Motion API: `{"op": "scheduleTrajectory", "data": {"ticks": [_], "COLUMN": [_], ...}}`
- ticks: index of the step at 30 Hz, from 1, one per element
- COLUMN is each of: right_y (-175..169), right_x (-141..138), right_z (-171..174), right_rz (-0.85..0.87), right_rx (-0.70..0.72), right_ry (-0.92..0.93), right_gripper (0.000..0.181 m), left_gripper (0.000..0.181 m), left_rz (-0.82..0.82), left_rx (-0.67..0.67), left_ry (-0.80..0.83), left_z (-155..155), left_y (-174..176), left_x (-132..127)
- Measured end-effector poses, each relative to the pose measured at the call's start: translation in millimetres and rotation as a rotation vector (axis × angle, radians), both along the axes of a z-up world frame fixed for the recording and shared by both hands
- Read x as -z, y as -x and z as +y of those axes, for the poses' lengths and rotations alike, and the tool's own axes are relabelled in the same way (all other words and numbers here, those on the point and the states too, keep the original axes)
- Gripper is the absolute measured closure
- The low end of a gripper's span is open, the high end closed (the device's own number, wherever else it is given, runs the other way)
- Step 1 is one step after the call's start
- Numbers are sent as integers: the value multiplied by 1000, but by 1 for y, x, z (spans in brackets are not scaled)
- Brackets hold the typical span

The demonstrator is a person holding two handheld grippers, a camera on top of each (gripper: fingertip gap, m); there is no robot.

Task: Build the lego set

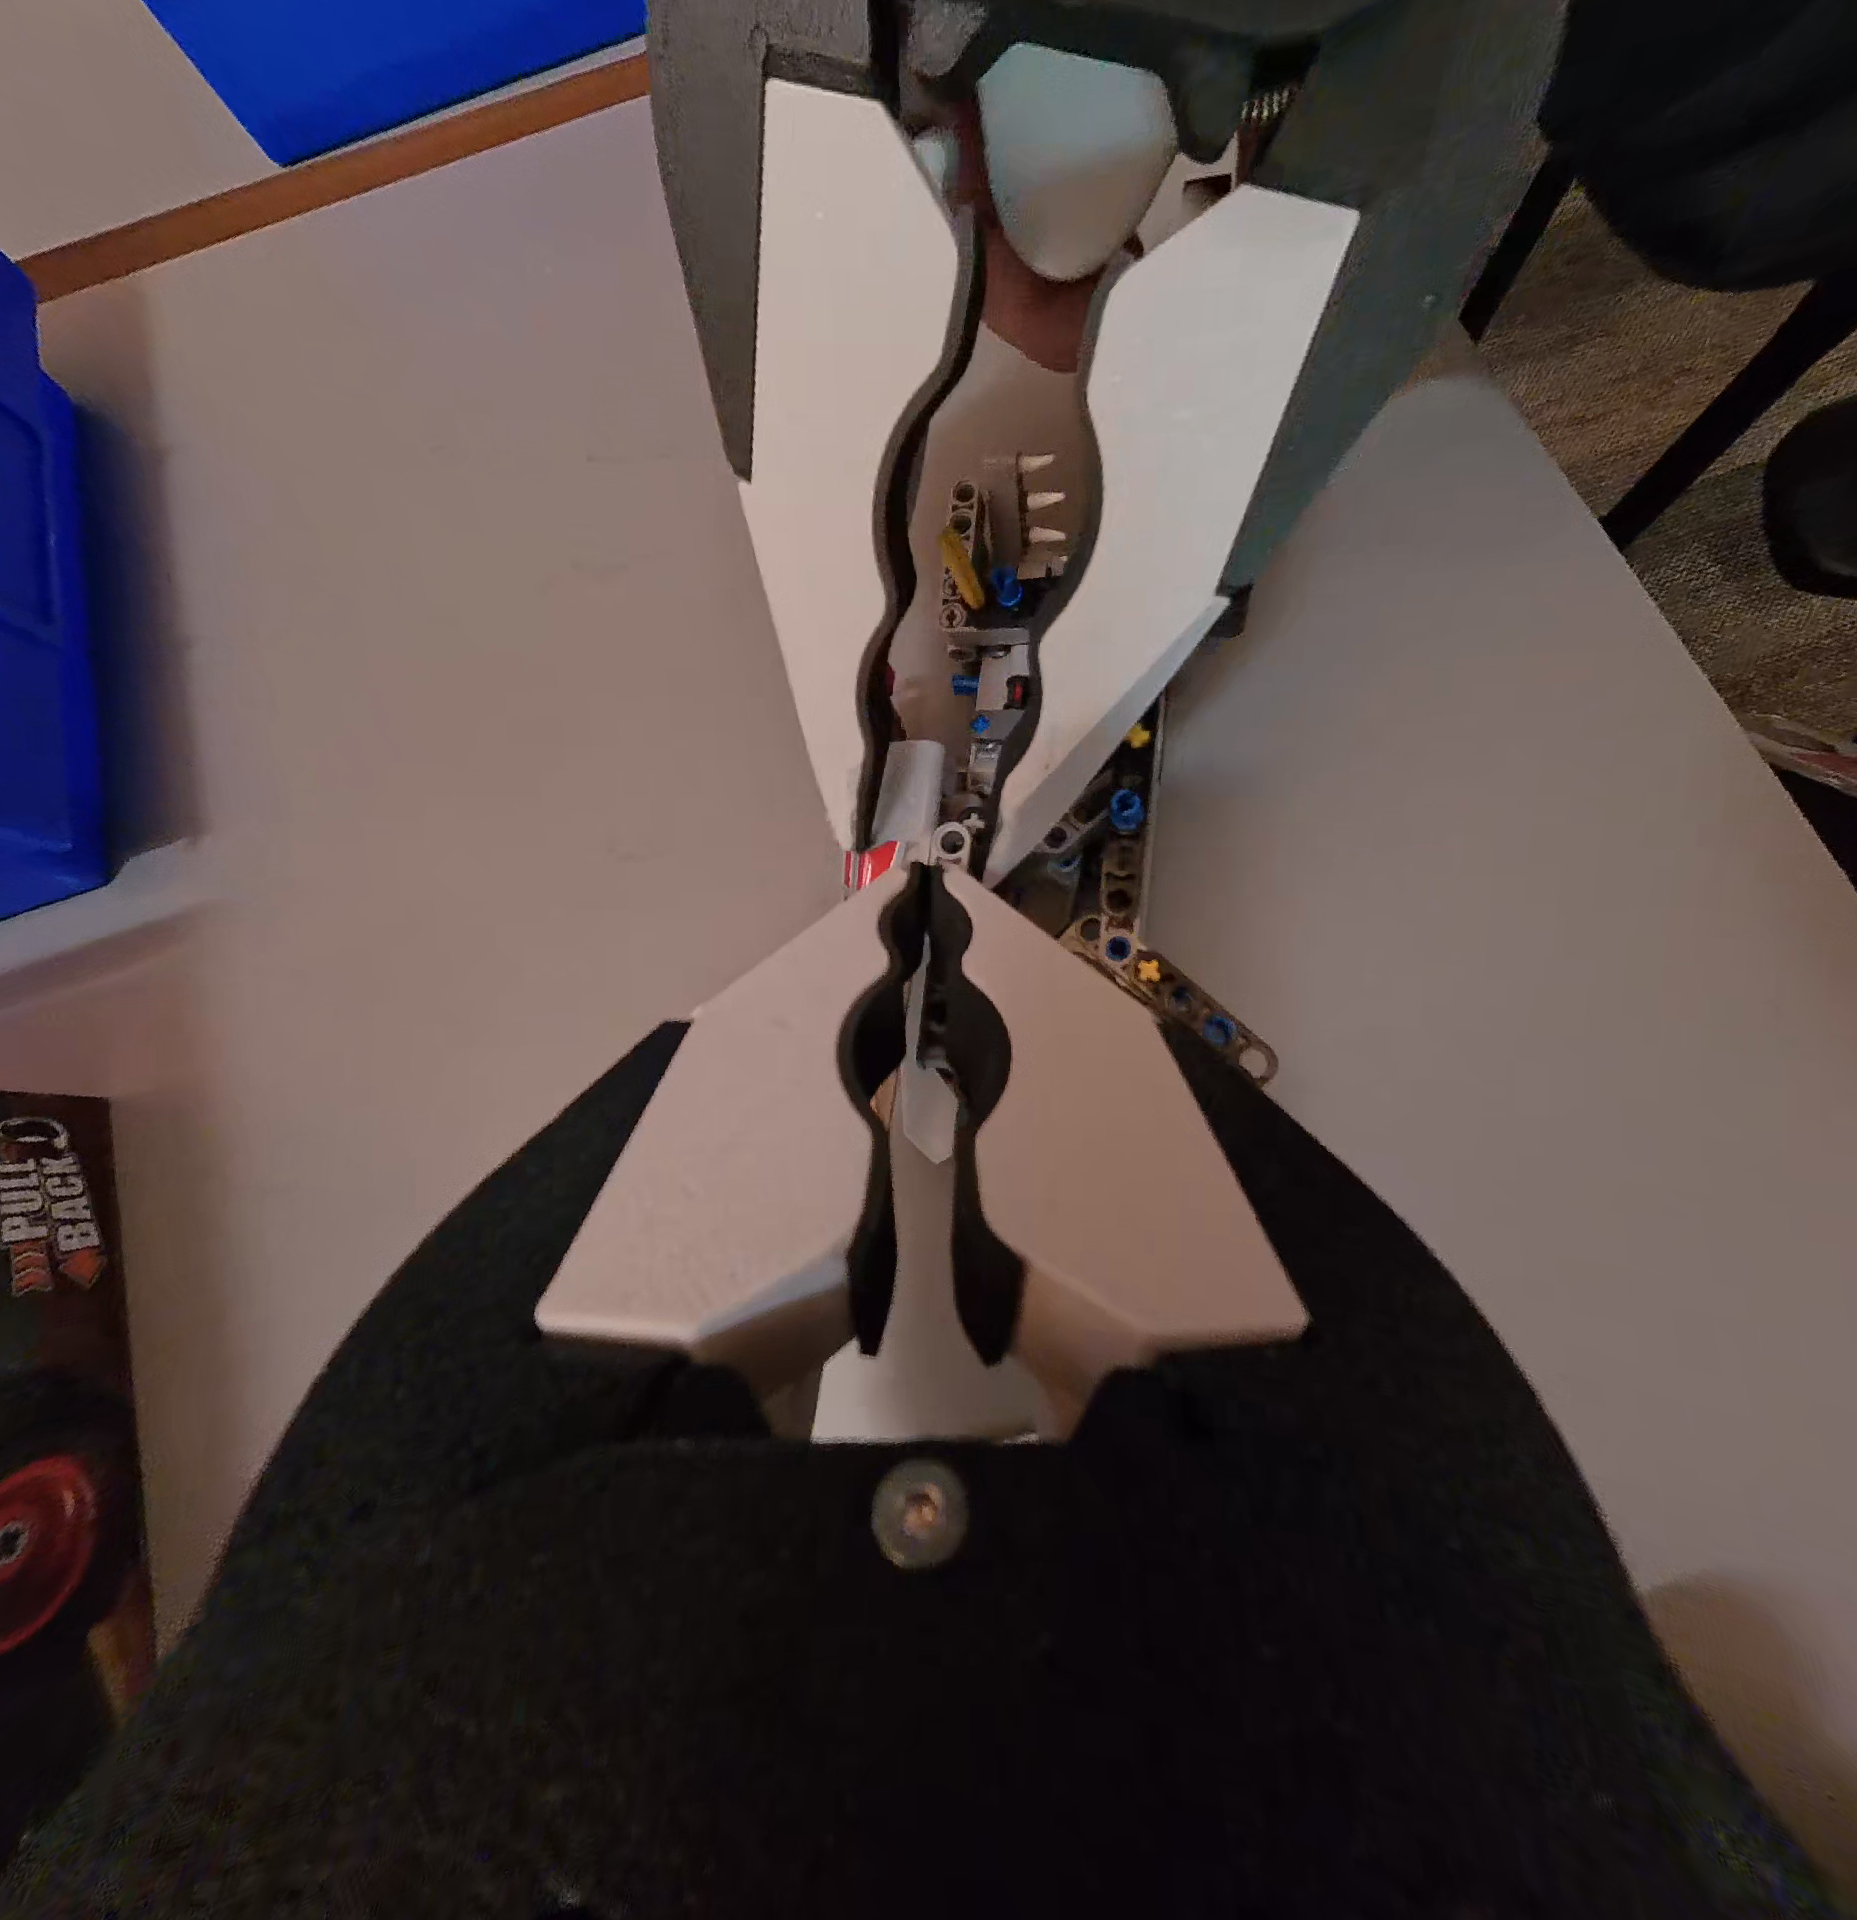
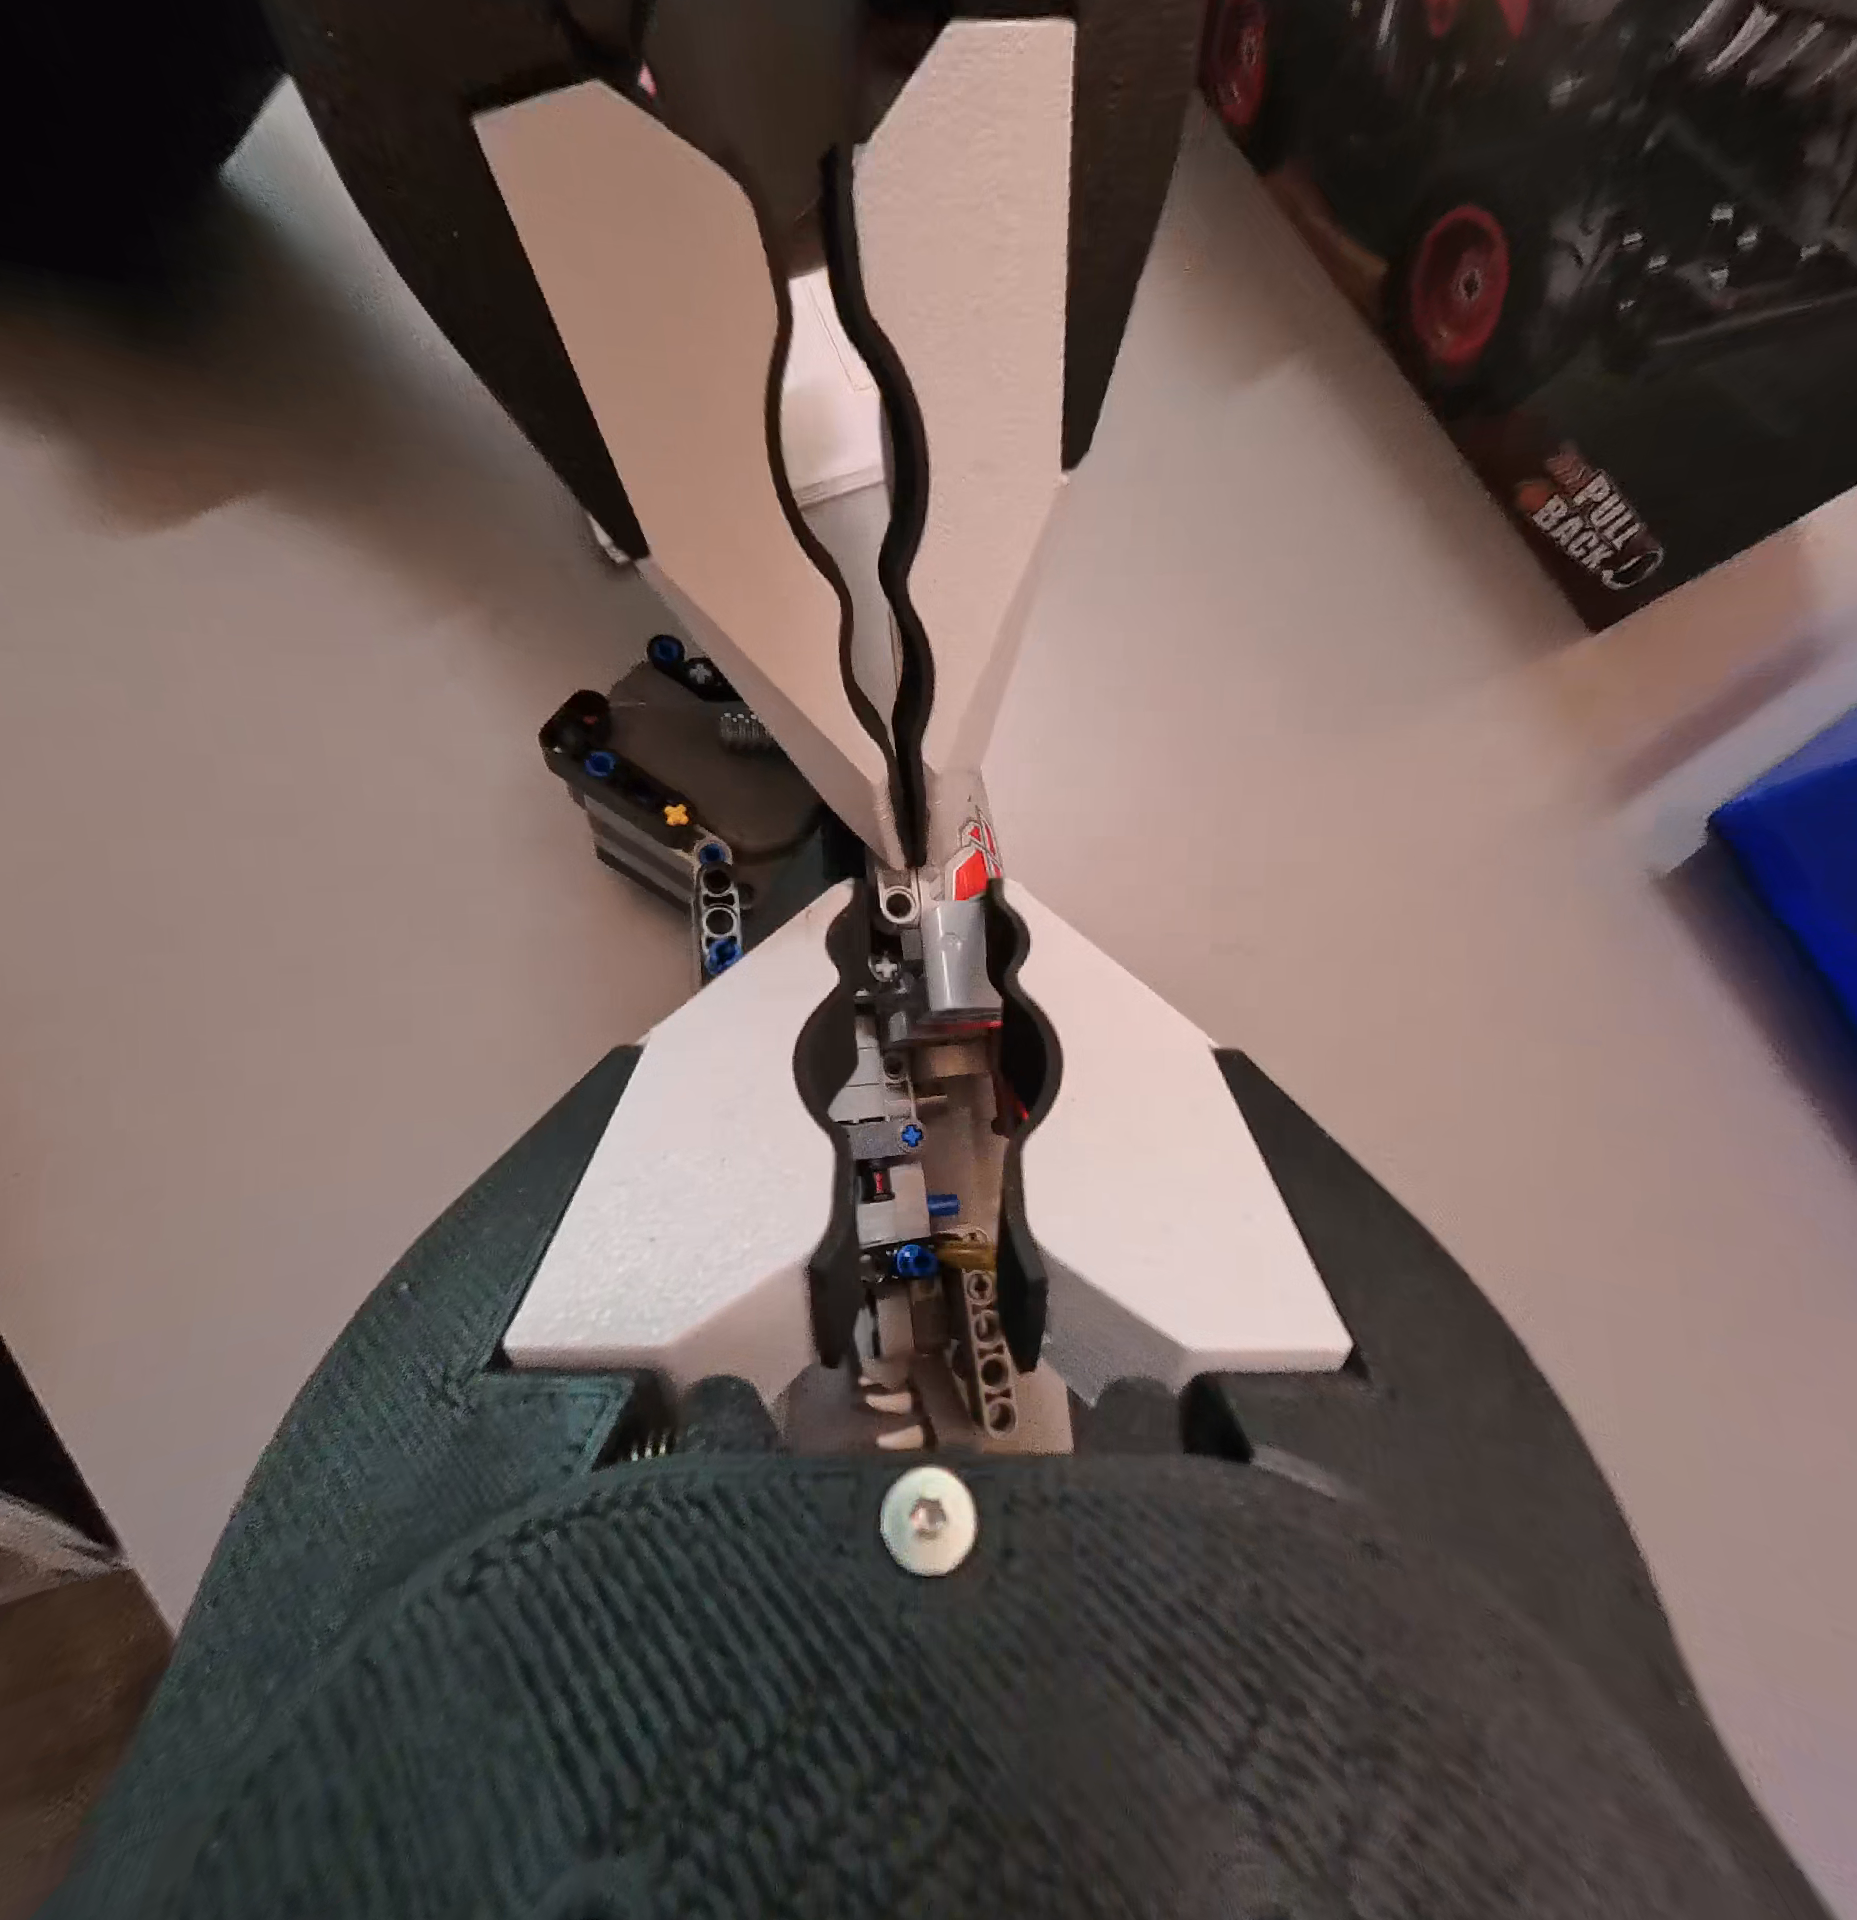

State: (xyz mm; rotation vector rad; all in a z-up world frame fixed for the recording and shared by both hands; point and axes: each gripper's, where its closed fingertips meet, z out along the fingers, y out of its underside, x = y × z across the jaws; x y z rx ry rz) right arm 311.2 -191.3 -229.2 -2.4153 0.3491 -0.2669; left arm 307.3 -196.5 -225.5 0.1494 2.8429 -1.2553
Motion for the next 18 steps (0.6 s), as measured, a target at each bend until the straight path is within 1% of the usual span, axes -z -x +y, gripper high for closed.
{"op": "scheduleTrajectory", "data": {"ticks": [1,8,16,18], "right_y": [0,0,1,2], "right_x": [-1,0,0,0], "right_z": [0,-2,-3,-1], "right_rz": [-2,49,3,-19], "right_rx": [5,60,39,34], "right_ry": [-10,-88,-77,-72], "right_gripper": [161,159,161,161], "left_gripper": [181,181,181,181], "left_rz": [2,2,25,52], "left_rx": [1,-2,-2,-9], "left_ry": [0,0,17,73], "left_z": [0,0,0,-5], "left_y": [0,2,2,2], "left_x": [0,0,-2,-8]}}
